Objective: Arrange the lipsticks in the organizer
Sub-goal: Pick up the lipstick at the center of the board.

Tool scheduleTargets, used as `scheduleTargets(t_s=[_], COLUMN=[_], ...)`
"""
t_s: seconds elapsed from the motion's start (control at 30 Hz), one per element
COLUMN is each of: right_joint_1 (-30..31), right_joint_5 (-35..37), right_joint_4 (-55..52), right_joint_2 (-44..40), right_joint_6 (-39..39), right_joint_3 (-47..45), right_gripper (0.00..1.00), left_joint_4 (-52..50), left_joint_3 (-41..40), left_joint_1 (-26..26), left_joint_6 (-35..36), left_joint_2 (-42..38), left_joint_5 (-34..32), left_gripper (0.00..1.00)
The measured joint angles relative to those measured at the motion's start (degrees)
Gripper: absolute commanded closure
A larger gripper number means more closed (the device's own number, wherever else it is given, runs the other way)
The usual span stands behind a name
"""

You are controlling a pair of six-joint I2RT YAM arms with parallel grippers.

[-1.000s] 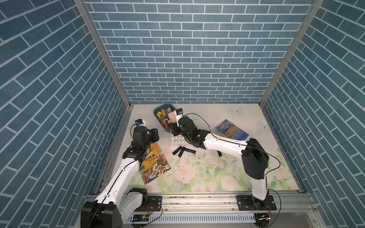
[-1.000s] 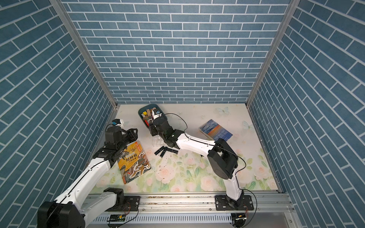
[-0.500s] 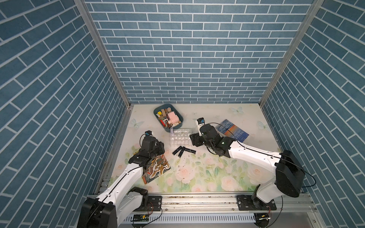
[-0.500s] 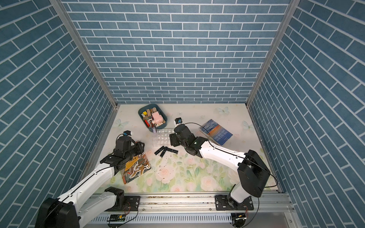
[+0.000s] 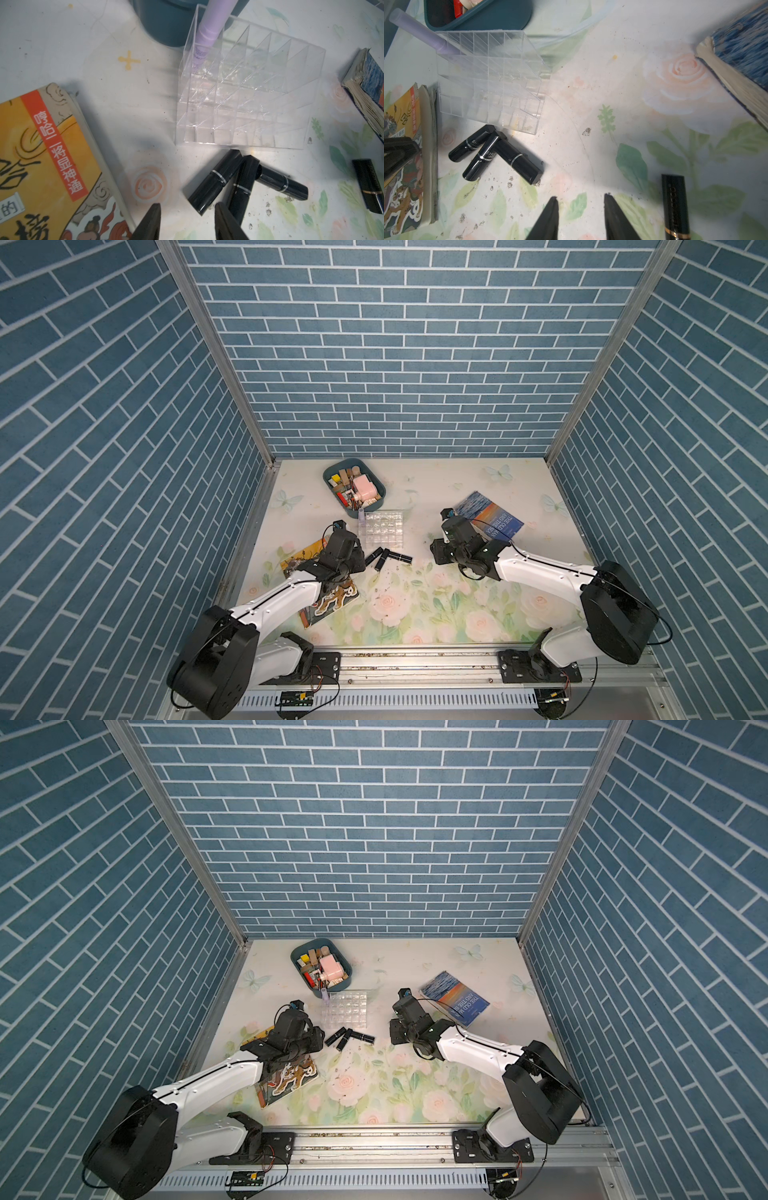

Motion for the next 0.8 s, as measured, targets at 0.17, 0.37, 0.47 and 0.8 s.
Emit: scheduleTargets(t_s=[0.17,0.37,0.47,0.8], right_joint_1=[-1.03,-7.15,-9.79,-10.78], right_joint_5=[-0.28,1.73,3.32,1.97], right_joint_4=[-1.2,-6.16,-8.0,-7.91], right_joint_2=[0.5,-0.15,-1.46,1.51], right_joint_6=[-0.09,0.09,0.09,0.07], right_joint_3=[0.02,-0.07,-0.87,-1.6], right_gripper=[0.42,0.33,0.32,0.39], left_joint_4=[0.24,0.15,0.39,3.17], left_joint_3=[2.23,3.65,4.39,4.66], left_joint_1=[-0.92,-1.03,-1.03,-1.11], left_joint_6=[-0.13,0.15,0.35,-0.39], left_joint_2=[0.61,0.66,0.66,1.55], left_joint_5=[-0.81,-2.12,-2.71,-1.33], left_gripper=[0.51,0.51,0.51,0.5])
